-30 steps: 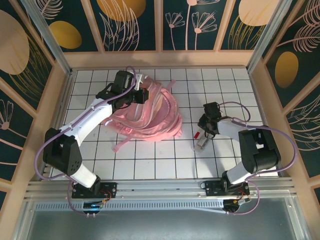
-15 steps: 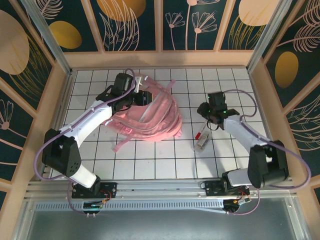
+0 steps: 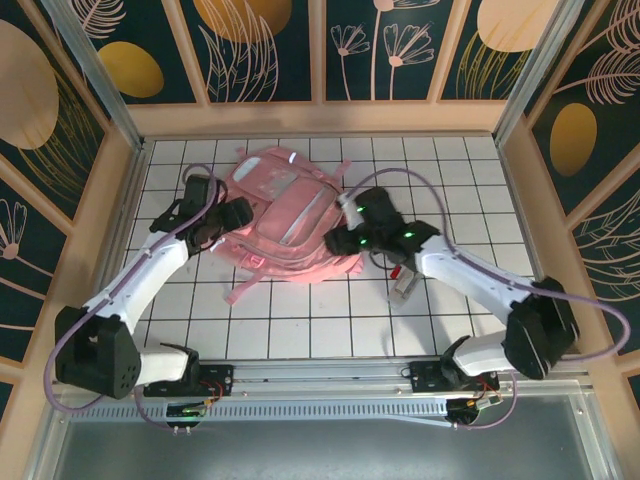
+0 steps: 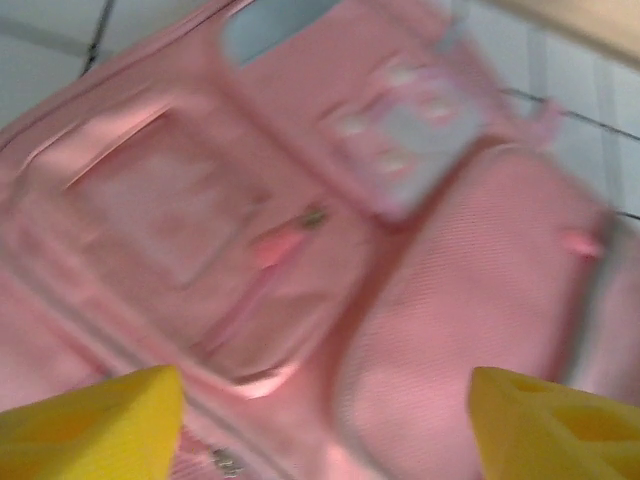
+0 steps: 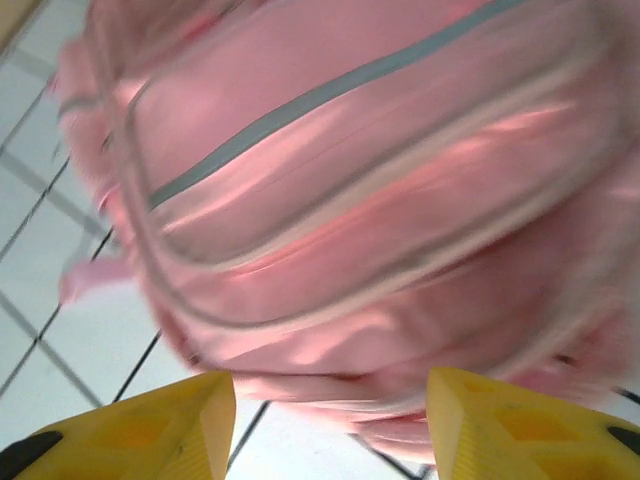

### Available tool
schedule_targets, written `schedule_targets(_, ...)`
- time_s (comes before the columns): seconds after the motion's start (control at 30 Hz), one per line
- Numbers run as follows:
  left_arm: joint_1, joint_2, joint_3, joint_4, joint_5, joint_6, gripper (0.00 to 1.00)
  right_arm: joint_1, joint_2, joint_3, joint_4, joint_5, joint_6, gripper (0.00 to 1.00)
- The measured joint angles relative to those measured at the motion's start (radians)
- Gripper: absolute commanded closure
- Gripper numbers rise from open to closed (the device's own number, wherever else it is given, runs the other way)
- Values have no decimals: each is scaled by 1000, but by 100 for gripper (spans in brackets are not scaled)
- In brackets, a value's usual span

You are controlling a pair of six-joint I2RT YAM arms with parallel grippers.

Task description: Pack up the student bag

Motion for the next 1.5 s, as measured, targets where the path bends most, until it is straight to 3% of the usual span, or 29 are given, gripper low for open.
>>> schedule_targets(0.1, 56, 65, -40, -2, 2, -43, 13, 64, 97, 61, 5, 48, -8, 44)
schedule_targets(0.3, 71, 192, -40, 97, 15, -92, 23, 57, 195, 125, 50, 129, 97, 44)
schedule_targets(0.43, 71, 284, -28, 163, 32, -105, 48, 54, 263, 128, 83, 148, 154, 45)
schedule_targets(0.53, 72, 299, -31, 211, 40, -116, 74, 43, 339, 146, 101, 151, 187, 46)
schedule_targets(0.63, 72, 285, -61, 285, 45, -134, 91, 17, 414, 189, 113, 153, 214, 48)
schedule_targets(0.73, 62, 237, -106, 325, 40, -164, 100, -8, 442, 199, 135, 155, 236, 50)
schedule_targets(0.97, -54, 35, -227, 291, -36, -296, 100, -89, 520, 267, 199, 123, 230, 49)
schedule_targets(1.17, -77, -165, -377, 246, -27, -502, 100, -116, 571, 392, 212, 121, 193, 46)
schedule_targets(1.37, -86, -267, -398, 190, -31, -650, 100, -101, 403, 319, 153, 180, 318, 45)
schedule_targets(1.5, -89, -258, -412, 200, -24, -734, 100, 29, 202, 222, 61, 204, 441, 45)
